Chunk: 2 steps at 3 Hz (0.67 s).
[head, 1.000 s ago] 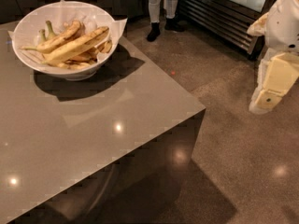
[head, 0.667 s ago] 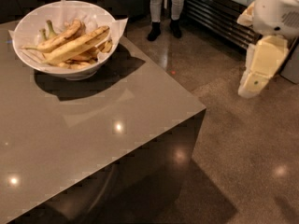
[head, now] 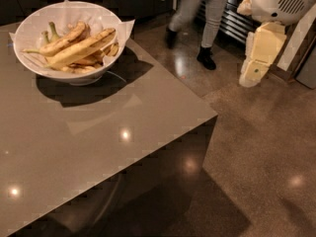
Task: Pick banana from white bowl
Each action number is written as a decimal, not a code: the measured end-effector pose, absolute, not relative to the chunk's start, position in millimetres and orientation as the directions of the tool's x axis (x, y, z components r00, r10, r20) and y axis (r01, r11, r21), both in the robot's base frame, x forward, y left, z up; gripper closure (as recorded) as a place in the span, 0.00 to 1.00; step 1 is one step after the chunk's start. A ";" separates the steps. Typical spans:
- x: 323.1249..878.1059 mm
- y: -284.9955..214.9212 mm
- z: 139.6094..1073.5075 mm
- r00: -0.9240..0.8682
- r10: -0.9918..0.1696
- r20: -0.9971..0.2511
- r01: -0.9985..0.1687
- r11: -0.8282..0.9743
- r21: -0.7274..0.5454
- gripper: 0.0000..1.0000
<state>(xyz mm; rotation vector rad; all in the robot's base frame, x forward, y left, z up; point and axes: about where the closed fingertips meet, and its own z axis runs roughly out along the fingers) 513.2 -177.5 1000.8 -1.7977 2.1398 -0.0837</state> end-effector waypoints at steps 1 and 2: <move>516.7 -176.2 1003.4 -0.127 -0.961 -0.248 -0.938 0.197 -0.285 0.00; 542.2 -170.2 1019.0 -0.085 -0.967 -0.241 -0.921 0.169 -0.350 0.00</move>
Offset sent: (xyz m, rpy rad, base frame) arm 0.0627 0.0170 0.0479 -0.0176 -0.1846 0.0738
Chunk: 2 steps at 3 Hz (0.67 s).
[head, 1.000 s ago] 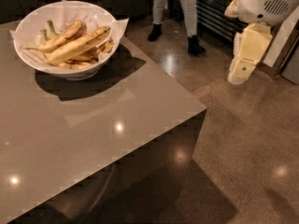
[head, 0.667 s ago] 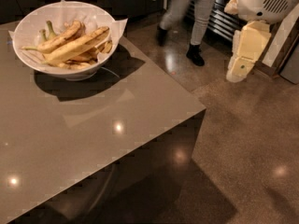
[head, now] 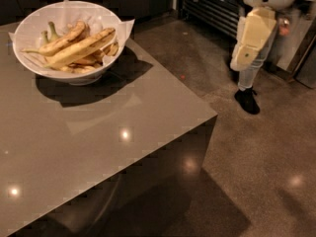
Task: Pick banana from white bowl
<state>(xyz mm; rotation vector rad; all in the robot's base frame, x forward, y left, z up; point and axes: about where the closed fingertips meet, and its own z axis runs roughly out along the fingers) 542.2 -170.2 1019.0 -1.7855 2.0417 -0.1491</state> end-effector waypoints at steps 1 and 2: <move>574.7 -153.5 1032.2 -0.013 -0.977 -0.212 -0.916 0.097 -0.388 0.00; 600.2 -123.2 1038.0 0.066 -0.979 -0.194 -0.912 0.020 -0.409 0.00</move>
Offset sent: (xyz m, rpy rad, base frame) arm 0.0826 0.0781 0.0262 -0.0816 -0.0516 0.2329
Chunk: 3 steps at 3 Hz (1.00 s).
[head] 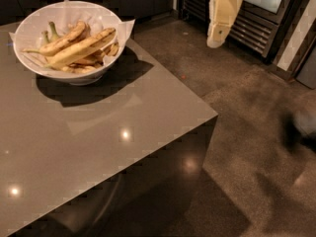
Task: Pick banana from white bowl
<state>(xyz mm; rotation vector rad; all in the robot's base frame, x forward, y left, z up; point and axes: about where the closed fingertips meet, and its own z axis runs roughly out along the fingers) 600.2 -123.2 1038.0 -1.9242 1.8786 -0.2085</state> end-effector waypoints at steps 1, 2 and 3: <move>604.2 -118.2 1040.9 0.074 -0.977 -0.202 -0.905 0.019 -0.424 0.00; 617.8 -87.1 1048.7 0.171 -0.964 -0.201 -0.888 -0.063 -0.456 0.00; 631.9 -43.2 1049.9 0.300 -0.935 -0.188 -0.870 -0.188 -0.455 0.00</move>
Offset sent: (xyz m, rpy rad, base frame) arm 0.0306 0.0740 0.0254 0.0059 -0.0825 0.2348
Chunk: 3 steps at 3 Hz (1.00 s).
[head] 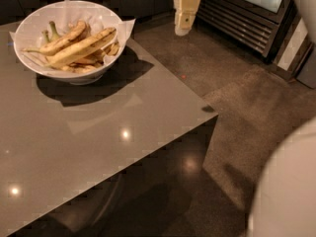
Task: Pick banana from white bowl
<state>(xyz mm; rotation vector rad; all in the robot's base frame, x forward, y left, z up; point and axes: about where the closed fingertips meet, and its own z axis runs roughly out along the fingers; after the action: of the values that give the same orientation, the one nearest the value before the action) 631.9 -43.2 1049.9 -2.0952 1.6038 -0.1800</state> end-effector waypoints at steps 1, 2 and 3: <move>647.2 0.3 1043.6 0.397 -0.905 -0.153 -0.843 -0.294 -0.450 0.00; 652.5 8.0 1045.4 0.405 -0.901 -0.158 -0.833 -0.292 -0.470 0.00; 660.4 28.2 1046.3 0.456 -0.871 -0.185 -0.813 -0.323 -0.483 0.00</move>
Offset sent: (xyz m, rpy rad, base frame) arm 0.0136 0.0389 -0.0057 -0.0332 -0.0029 0.0932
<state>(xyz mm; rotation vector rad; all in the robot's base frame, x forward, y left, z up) 660.4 28.2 1046.3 -2.1950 1.4029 -0.1468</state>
